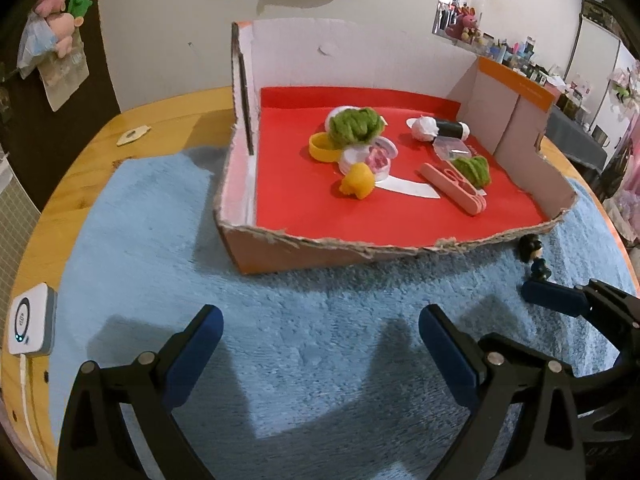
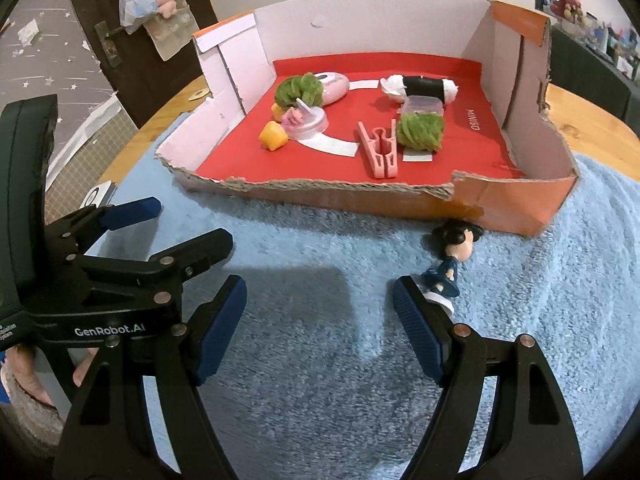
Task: Organize objects
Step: 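Lift both open grippers out of the box back over the towel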
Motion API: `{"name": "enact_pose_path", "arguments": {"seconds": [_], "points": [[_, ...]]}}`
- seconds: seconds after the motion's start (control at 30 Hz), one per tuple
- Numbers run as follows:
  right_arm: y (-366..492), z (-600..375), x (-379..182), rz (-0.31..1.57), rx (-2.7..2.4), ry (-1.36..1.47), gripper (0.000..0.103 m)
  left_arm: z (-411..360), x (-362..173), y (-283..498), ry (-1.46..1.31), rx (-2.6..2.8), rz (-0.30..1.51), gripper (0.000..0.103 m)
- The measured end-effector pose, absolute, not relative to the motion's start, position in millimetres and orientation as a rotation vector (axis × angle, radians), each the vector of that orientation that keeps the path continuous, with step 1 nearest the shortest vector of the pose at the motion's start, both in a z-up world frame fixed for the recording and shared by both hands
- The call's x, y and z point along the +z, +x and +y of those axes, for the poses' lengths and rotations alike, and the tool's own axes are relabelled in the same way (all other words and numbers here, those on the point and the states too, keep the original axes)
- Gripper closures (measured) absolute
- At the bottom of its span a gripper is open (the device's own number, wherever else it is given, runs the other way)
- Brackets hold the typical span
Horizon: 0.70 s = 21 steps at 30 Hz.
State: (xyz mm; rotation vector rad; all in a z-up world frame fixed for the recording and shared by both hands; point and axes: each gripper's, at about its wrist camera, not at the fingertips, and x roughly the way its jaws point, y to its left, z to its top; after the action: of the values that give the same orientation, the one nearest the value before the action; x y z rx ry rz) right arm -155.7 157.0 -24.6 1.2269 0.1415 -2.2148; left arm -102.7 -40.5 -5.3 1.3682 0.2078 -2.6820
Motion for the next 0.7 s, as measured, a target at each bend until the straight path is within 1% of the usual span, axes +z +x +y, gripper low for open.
{"name": "enact_pose_path", "arguments": {"seconds": [0.1, 0.17, 0.27, 0.7], "points": [[-155, 159, -25, 0.176, -2.255, 1.227, 0.027, -37, -8, -106, 1.386, -2.676, 0.195, 0.003], [-155, 164, -25, 0.199, -2.304, 1.229, 0.027, -35, -10, -107, 1.397, -2.674, 0.191, 0.000], [-158, 171, -26, 0.242, -2.380, 1.241, 0.027, -32, -11, -106, 1.403, -2.677, 0.179, 0.000], [-156, 171, -29, 0.231, -2.395, 1.239, 0.023, -28, -16, -106, 1.412, -2.646, 0.159, 0.000]]}}
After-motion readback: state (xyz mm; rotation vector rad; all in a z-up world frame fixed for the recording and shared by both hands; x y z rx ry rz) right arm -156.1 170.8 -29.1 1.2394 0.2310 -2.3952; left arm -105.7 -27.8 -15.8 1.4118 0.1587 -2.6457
